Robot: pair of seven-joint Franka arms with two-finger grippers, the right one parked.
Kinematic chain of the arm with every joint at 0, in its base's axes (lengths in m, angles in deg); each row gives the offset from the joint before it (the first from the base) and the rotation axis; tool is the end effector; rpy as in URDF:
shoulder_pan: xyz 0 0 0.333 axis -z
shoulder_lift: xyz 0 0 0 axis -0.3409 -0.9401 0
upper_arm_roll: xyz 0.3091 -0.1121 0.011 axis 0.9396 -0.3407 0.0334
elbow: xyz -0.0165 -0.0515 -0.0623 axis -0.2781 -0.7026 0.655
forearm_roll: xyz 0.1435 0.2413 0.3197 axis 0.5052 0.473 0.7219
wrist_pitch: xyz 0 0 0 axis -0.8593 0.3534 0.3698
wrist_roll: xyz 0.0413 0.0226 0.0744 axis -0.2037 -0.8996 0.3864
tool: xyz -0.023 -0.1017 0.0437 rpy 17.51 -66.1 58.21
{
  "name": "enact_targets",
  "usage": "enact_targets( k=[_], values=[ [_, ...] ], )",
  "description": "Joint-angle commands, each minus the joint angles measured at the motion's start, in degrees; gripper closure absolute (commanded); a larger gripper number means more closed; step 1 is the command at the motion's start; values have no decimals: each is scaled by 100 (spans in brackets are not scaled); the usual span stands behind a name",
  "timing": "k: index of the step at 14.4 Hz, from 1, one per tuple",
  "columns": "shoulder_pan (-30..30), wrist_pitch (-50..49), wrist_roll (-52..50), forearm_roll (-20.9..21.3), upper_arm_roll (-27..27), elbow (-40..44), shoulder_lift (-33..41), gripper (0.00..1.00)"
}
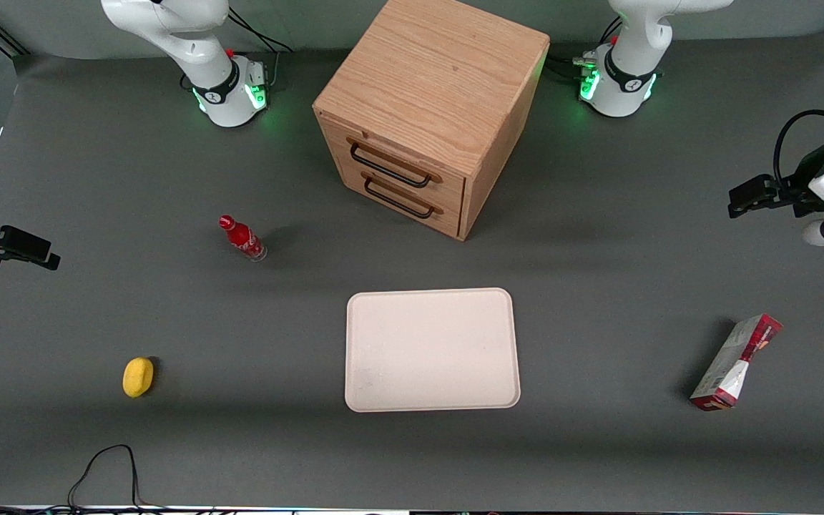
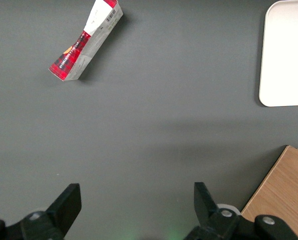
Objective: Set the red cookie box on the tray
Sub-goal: 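Move the left gripper toward the red-and-white cookie box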
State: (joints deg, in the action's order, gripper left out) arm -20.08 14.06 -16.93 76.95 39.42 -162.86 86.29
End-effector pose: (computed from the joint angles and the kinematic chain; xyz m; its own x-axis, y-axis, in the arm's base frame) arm 0.5934 -0.0132 0.5895 0.9965 -0.0086 -0.0831 -0.0092 -0.9999 -0.0078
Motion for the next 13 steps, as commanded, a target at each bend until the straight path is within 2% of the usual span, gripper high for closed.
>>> enact_targets(
  k=[1, 7, 13],
  values=[
    [59, -146, 124, -59, 56, 101, -14, 0],
    [-46, -32, 395, -50, 100, 310, -338, 0],
    [-749, -23, 738, -24, 91, 2031, -1883, 0]
  ],
)
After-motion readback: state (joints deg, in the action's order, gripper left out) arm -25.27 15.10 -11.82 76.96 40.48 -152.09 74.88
